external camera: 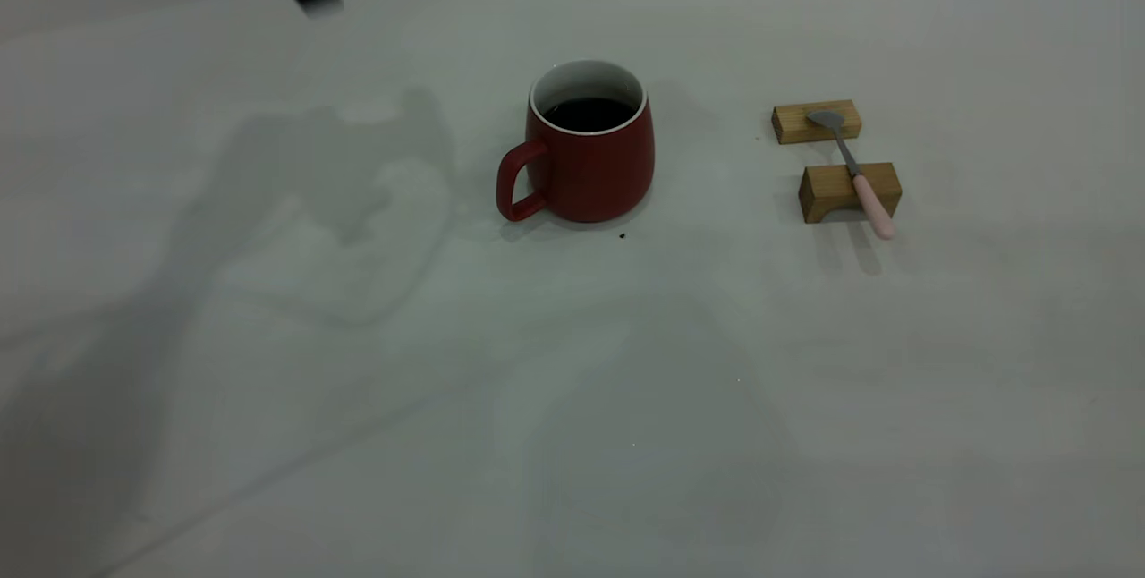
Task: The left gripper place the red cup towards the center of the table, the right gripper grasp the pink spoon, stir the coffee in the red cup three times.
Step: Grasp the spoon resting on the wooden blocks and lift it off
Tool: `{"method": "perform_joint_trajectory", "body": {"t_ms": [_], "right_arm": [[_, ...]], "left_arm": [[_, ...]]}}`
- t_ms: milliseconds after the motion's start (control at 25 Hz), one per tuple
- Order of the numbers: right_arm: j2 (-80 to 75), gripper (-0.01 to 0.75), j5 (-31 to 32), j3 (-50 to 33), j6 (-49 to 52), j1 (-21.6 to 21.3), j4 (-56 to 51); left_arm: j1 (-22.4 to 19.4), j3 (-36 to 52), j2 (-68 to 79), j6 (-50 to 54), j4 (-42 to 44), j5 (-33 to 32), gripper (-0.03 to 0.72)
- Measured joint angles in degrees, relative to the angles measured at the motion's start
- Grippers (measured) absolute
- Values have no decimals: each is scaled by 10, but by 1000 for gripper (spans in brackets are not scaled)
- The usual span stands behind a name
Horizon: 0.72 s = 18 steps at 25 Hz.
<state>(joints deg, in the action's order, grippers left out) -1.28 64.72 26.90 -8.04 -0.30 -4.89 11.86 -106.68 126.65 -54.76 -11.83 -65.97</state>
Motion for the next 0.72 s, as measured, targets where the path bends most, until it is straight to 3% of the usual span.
{"method": "perform_joint_trajectory", "body": {"t_ms": [280,520,720], "right_arm": [[0,332,0,0,0,0,0],[0,331,0,0,0,0,0],[0,331,0,0,0,0,0]], "left_arm": [[-10,0,-211,268,1,-10,586],[-10,29,-372,366,1,-10,586],[-10,167,-529,394,0,-10,586]]}}
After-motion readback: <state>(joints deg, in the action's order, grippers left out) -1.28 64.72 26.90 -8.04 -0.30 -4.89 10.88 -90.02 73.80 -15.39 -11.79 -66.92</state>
